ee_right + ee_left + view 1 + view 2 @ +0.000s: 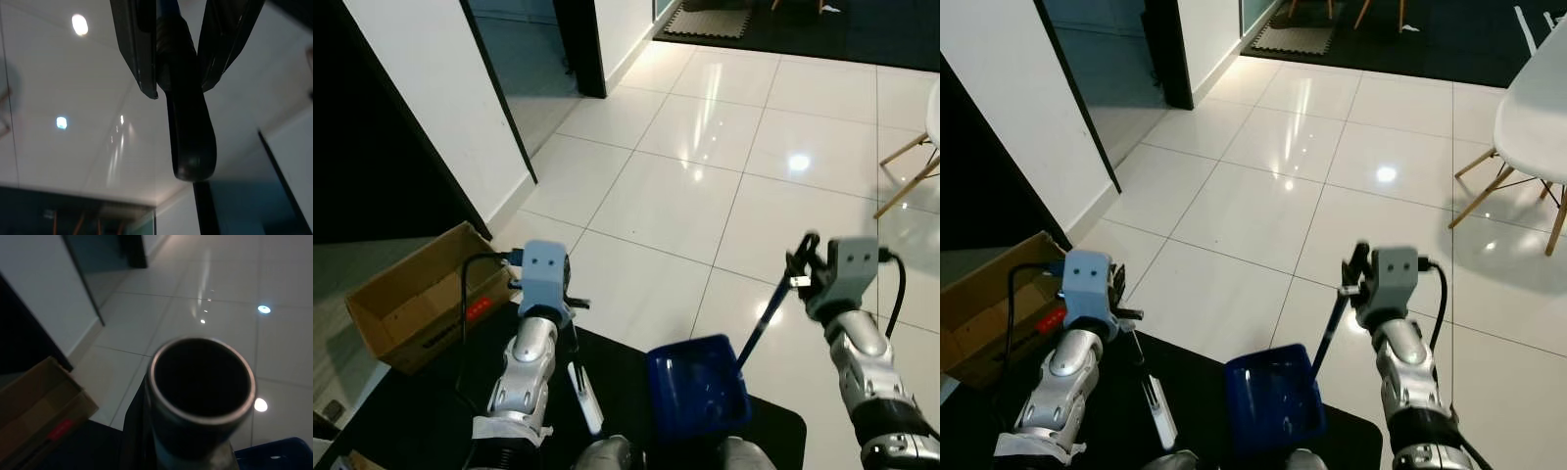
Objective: Sweep floor
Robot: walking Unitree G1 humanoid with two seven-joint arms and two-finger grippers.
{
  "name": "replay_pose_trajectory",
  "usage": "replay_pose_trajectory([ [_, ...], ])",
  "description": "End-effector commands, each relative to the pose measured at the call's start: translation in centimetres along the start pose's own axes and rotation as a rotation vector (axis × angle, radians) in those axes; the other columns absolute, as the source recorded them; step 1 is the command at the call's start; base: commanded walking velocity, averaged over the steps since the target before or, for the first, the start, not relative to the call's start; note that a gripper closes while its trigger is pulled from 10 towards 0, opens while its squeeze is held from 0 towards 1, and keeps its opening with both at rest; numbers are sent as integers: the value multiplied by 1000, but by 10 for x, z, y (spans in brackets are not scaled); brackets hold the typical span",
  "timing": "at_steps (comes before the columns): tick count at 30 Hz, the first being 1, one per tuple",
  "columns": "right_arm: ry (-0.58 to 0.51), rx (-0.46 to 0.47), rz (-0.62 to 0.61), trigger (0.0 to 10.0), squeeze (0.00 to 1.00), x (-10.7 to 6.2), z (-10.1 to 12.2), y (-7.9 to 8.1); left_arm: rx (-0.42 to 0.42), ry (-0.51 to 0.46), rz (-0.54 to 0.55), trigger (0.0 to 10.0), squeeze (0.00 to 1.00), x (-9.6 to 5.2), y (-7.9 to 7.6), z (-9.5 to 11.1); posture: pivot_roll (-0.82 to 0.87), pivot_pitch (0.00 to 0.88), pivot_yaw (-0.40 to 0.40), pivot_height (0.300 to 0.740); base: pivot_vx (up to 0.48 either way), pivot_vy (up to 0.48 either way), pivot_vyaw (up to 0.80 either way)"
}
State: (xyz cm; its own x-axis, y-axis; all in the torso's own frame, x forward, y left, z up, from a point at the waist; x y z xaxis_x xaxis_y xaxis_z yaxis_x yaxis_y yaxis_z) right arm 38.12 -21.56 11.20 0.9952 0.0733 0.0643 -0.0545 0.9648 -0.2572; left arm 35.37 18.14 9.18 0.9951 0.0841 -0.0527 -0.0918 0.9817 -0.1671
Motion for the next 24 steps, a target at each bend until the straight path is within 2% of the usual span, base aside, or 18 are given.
replay_pose_trajectory([
  [1,-114,33,2,10000,0,12,36,2,24,-76,26,10000,0,7,8,30,-7,41,62,740,0,0,0],
  [2,-114,33,2,10000,0,12,36,2,24,-76,26,10000,0,7,8,30,-7,41,62,740,0,0,0],
  [5,-219,31,101,10000,0,25,75,23,131,-113,33,10000,0,15,23,57,2,38,53,740,0,0,0],
  [7,-237,7,147,10000,0,29,84,34,180,-94,24,10000,0,13,30,57,2,38,53,740,0,0,0],
  [12,-224,17,189,10000,0,31,80,47,172,-85,72,10000,0,5,41,56,11,38,42,740,0,0,0],
  [16,-162,-2,227,10000,0,31,66,59,104,-96,41,10000,0,-3,35,65,31,40,26,740,0,0,0],
  [24,-84,10,230,10000,0,33,51,60,117,-94,40,10000,0,-4,35,64,31,40,26,740,0,0,0],
])
Point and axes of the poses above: a point about 5 cm out from each wrist's last joint towards the gripper, its own x axis pointing out of the wrist towards the gripper, its own z axis along the axis of the wrist's last joint, y = z × x, the point moved 6 cm from there along x, pointing out of the wrist towards the gripper, and after that the axes turned 14 degrees about -x, right-handed, at the moved point
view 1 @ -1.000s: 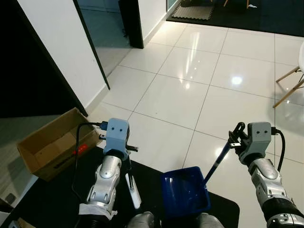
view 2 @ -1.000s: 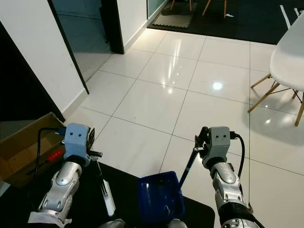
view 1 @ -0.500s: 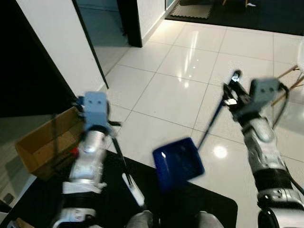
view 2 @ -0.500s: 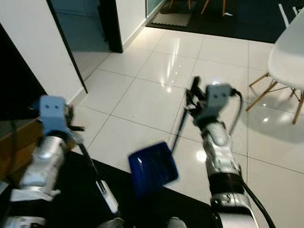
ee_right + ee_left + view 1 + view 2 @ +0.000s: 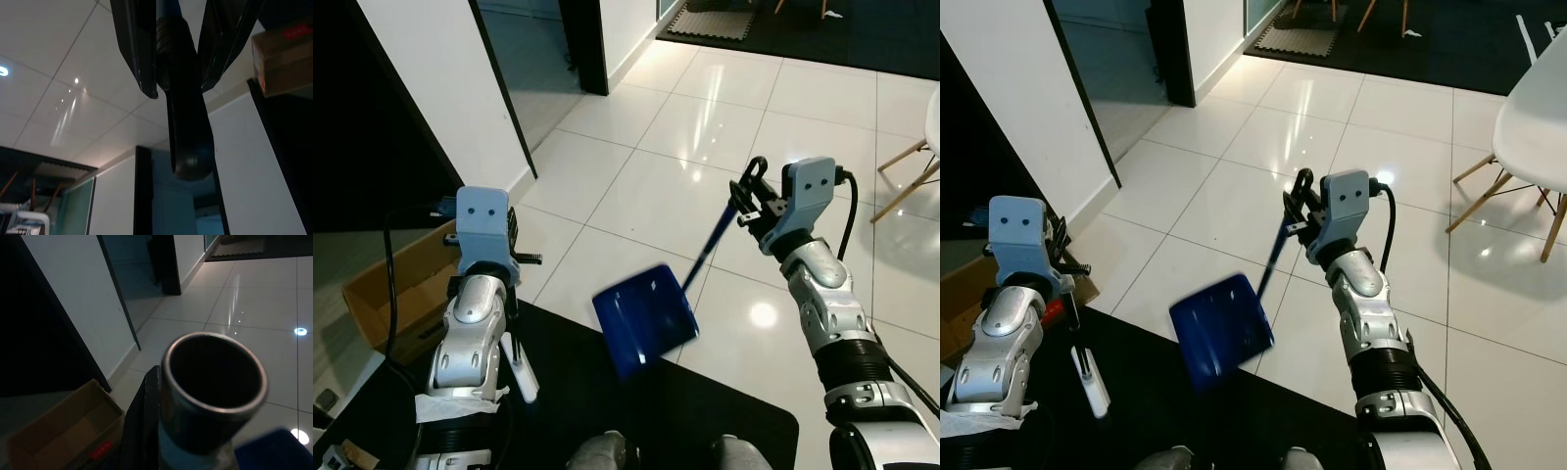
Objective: Sweep floor
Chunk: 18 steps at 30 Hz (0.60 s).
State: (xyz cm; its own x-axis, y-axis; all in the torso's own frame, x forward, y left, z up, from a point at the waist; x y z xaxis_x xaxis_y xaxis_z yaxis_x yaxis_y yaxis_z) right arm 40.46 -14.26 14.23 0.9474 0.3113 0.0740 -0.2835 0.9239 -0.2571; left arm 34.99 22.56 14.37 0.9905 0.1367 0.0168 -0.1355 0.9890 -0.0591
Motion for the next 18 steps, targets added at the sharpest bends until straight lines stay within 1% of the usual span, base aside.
replay_pose_trajectory([
  [1,31,1,10,10000,0,1,-4,0,10,-17,7,10000,0,-1,0,1,29,43,28,740,0,0,0],
  [2,61,-2,13,10000,0,-1,-11,0,3,-11,19,10000,0,-1,-2,-5,25,46,29,740,0,0,0],
  [3,61,-2,13,10000,0,-1,-11,0,3,-11,19,10000,0,-1,-2,-5,25,46,29,740,0,0,0],
  [5,90,-8,8,10000,0,-4,-17,-1,-5,0,31,10000,0,-3,-5,-13,23,48,28,740,0,0,0],
  [6,76,-16,-5,10000,0,-4,-15,-5,-1,14,26,10000,0,-5,-7,-19,20,50,28,740,0,0,0],
  [7,76,-16,-5,10000,0,-4,-15,-5,-1,14,26,10000,0,-5,-7,-19,20,50,28,740,0,0,0],
  [9,35,-30,-31,10000,0,-4,-6,-12,0,43,12,10000,0,-10,-9,-28,20,50,28,740,0,0,0],
  [10,35,-30,-31,10000,0,-4,-6,-12,0,43,12,10000,0,-10,-9,-28,20,50,28,740,0,0,0],
  [12,6,-19,-41,10000,0,-3,1,-16,-9,61,6,10000,0,-14,-8,-34,15,54,26,740,0,0,0],
  [16,-1,-9,-39,10000,0,-2,3,-15,-35,74,15,10000,0,-17,-7,-37,19,55,22,740,0,0,0],
  [18,-1,-3,-30,10000,0,-1,3,-12,-41,73,16,10000,0,-18,-9,-38,24,55,18,740,0,0,0],
])
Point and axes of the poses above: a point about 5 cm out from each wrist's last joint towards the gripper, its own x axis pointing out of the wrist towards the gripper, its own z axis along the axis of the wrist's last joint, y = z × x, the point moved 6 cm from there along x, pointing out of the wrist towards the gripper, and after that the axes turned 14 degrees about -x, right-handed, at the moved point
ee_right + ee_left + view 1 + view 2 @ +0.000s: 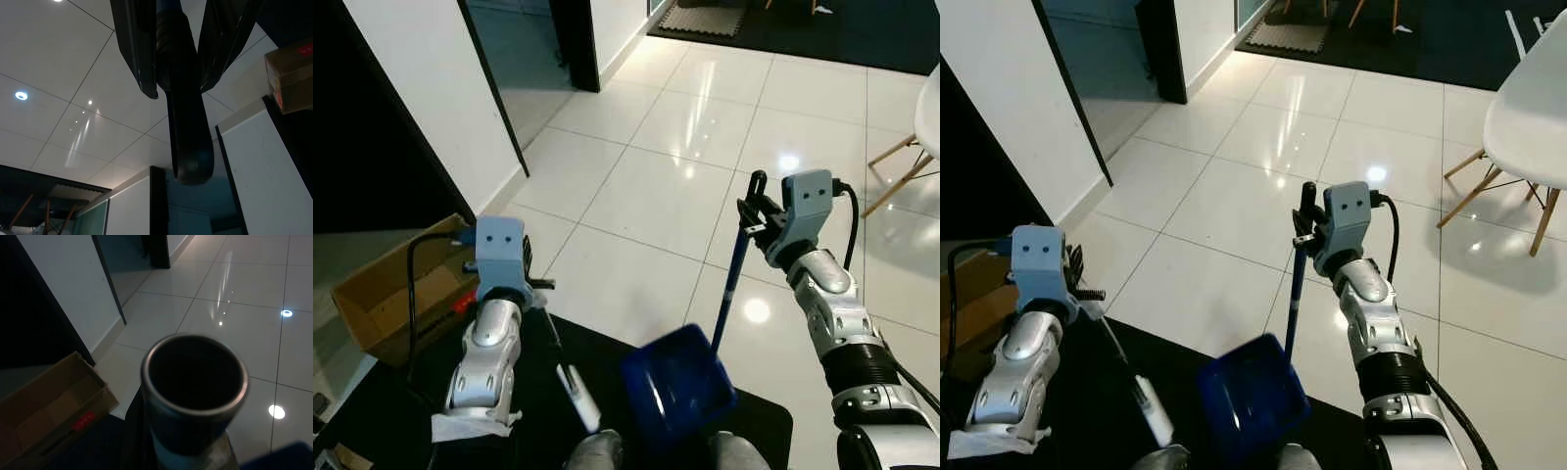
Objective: Sweep floor
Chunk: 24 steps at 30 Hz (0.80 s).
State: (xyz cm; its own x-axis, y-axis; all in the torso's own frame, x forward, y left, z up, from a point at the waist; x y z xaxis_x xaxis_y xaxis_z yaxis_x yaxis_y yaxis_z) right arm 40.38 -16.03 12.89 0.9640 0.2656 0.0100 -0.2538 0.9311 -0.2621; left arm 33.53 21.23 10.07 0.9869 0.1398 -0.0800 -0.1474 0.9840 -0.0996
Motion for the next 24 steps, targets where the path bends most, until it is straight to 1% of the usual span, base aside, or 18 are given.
replay_pose_trajectory([
  [1,-72,6,3,10000,0,5,19,3,-16,-25,6,10000,0,-2,-4,5,24,55,16,740,0,0,0],
  [5,-69,-1,-2,10000,0,6,19,4,-38,-29,8,10000,0,-2,-8,3,23,54,15,740,0,0,0],
  [11,-73,-3,-11,10000,0,6,19,3,-45,-34,4,10000,0,-2,-11,4,21,54,16,740,0,0,0],
  [15,-71,10,-47,10000,0,5,19,-5,-42,-36,3,10000,0,-1,-12,5,21,53,18,740,0,0,692],
  [24,-75,13,-47,10000,0,5,19,-4,-40,-33,4,10000,0,0,-14,4,24,55,21,740,0,0,777],
])
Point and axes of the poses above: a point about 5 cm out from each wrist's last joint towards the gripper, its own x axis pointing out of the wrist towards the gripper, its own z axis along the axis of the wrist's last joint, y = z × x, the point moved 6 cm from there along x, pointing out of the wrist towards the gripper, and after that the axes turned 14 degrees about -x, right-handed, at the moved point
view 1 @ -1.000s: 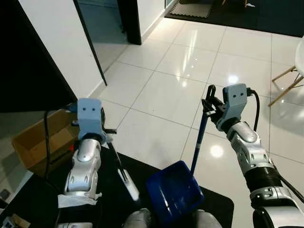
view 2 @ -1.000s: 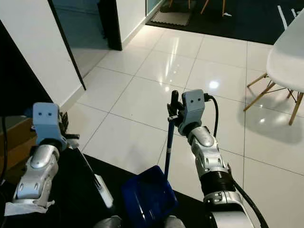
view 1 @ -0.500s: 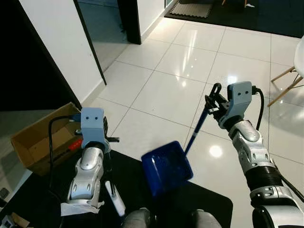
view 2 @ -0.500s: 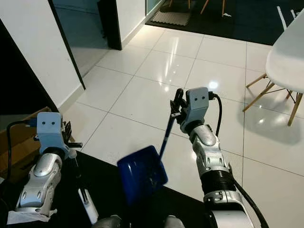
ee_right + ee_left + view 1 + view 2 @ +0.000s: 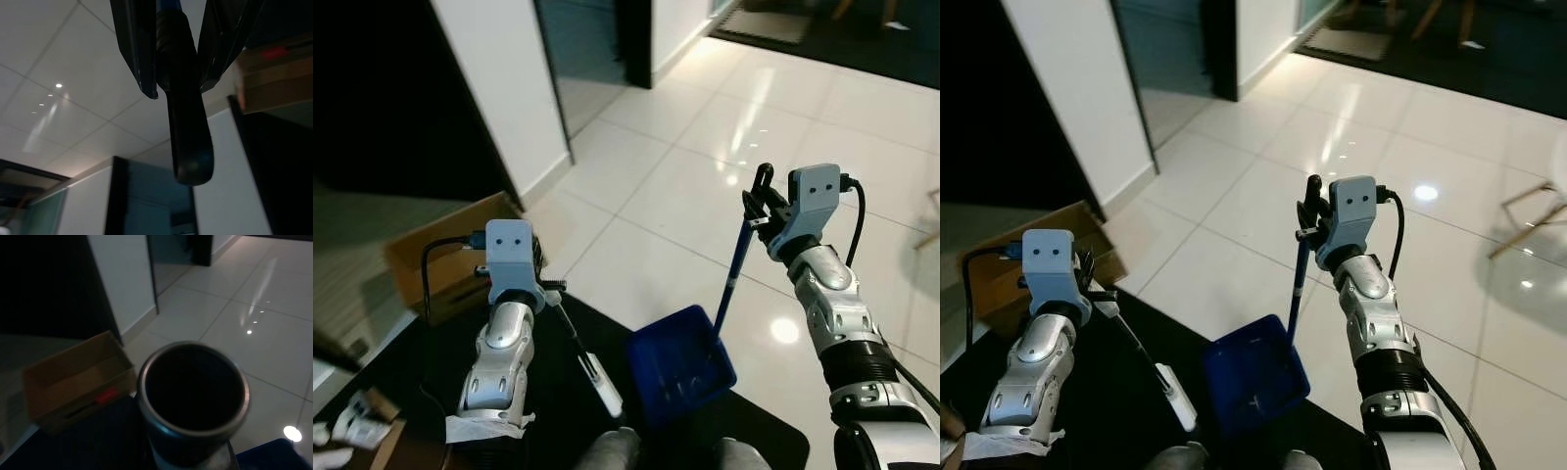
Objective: Sweep floor
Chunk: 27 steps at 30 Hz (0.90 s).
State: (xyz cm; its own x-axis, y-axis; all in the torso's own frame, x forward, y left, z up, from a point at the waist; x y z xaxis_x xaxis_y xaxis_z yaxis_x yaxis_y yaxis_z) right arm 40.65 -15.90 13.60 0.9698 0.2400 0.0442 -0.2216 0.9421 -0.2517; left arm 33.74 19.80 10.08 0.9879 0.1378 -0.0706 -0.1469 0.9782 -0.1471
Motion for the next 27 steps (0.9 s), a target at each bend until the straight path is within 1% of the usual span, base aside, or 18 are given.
replay_pose_trajectory([
  [1,-49,5,-11,10000,0,3,12,-2,8,-23,6,10000,0,0,-1,5,24,55,21,740,0,0,775],
  [27,-54,12,3,10000,0,3,12,4,16,-13,8,10000,0,-1,-2,3,34,57,25,740,0,0,773],
])
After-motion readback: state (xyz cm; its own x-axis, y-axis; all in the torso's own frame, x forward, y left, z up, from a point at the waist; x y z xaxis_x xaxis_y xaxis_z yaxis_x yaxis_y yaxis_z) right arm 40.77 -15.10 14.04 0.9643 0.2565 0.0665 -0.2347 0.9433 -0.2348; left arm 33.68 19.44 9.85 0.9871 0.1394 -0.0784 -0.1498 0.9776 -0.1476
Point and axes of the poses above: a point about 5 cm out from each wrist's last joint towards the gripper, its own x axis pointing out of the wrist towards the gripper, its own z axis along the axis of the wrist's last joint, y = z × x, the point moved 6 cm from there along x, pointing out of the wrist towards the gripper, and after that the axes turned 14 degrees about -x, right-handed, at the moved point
